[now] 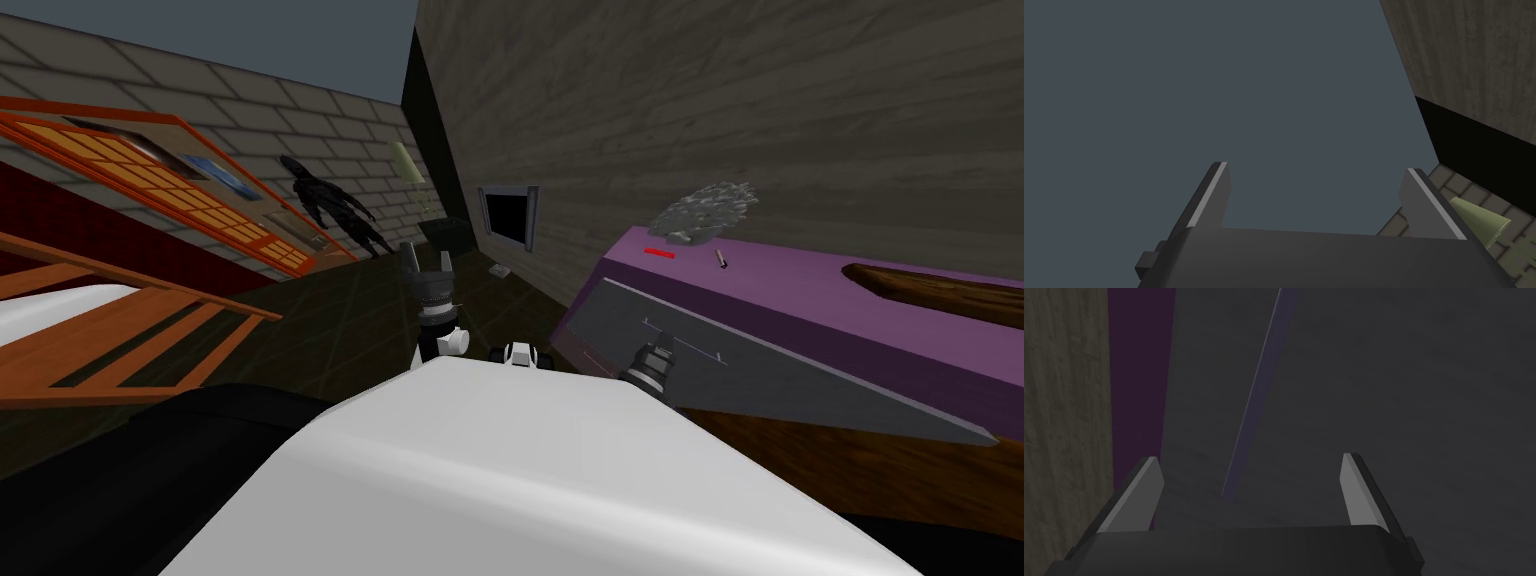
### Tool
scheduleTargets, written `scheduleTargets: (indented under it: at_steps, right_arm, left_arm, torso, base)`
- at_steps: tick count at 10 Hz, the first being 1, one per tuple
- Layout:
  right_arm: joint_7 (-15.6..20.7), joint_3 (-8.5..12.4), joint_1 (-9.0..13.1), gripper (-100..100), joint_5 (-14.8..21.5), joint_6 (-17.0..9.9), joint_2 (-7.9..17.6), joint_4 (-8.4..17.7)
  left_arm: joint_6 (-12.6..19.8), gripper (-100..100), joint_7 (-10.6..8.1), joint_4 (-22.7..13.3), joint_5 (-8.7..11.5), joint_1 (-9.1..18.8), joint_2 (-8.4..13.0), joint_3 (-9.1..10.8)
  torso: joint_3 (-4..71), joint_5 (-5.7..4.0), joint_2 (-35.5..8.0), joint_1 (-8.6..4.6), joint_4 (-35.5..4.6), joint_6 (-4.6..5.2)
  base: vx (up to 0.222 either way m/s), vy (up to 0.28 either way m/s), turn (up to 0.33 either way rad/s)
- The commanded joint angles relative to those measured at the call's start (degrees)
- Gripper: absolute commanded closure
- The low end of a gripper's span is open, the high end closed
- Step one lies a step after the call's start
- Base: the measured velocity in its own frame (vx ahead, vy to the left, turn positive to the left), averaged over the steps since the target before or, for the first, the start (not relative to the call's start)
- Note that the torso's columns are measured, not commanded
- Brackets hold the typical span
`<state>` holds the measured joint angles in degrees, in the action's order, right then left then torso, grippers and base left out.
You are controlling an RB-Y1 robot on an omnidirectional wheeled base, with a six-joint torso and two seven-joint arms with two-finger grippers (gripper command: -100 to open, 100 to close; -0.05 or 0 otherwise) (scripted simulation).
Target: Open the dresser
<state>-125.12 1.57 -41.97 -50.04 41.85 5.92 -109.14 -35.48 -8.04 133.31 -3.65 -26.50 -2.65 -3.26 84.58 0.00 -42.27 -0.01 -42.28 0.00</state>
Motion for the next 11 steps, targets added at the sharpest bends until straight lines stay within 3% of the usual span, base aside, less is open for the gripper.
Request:
scheduleTargets:
  at_steps: [1, 2, 4, 5, 6, 8, 11]
  right_arm:
    - [-3.13, -0.32, 0.18, -100, -0.88, -0.13, -0.73, 0.3]
    - [-2.52, -0.3, 0.05, -100, -0.65, 0.0, -0.51, 0.27]
    - [-2.68, 0.6, -1.59, -100, -1.59, -1.73, -0.1, -2.46]
    - [-2.57, 0.37, -1.36, -100, -1.4, -1.32, -0.29, -2.08]
    - [-2.73, -0.01, -0.49, 100, -0.98, -0.57, -0.39, -0.63]
    - [-2.95, 0.11, -1.51, 100, -1.06, -0.85, -0.06, -2.44]
    - [-3.11, -0.05, -2.75, 100, -1.2, -1.34, 0.05, -3.49]
  left_arm:
    - [0.0, 0, 0.0, 0.0, 0.0, 0.0, 0.0, 0.0]
    - [0.0, 0, 0.0, 0.0, 0.0, 0.0, 0.0, 0.0]
    - [0.0, 0, 0.0, 0.0, 0.0, -0.01, 0.0, 0.0]
    - [0.0, 0, 0.0, 0.0, 0.0, -0.01, 0.01, 0.01]
    - [0.0, 0, 0.0, 0.0, 0.0, -0.01, 0.0, 0.0]
    - [0.0, 0, 0.0, 0.0, 0.0, 0.01, -0.01, -0.01]
    - [0.0, 0, 0.0, 0.0, 0.0, 0.02, -0.02, -0.01]
  torso:
    - [-0.01, 0.0, -0.02, 0.02, 0.0, 0.01]
    - [-0.02, 0.01, -0.03, 0.03, -0.01, 0.0]
    - [0.06, -0.02, 0.11, -0.1, 0.02, 0.0]
    - [0.15, -0.03, 0.24, -0.11, 0.07, -0.01]
    - [0.02, 0.0, 0.0, 0.05, 0.01, -0.01]
    - [-0.22, -0.36, -0.1, -0.18, 0.16, 0.06]
    - [-0.16, -0.11, -0.2, -0.09, 0.02, 0.14]
  base:
    - [0.015, -0.006, 0.062]
    - [0.007, -0.003, 0.011]
    - [0.09, -0.048, -0.022]
    - [0.056, -0.025, 0.001]
    - [-0.045, 0.033, 0.025]
    - [-0.049, 0.053, 0.001]
    - [-0.132, 0.128, -0.023]
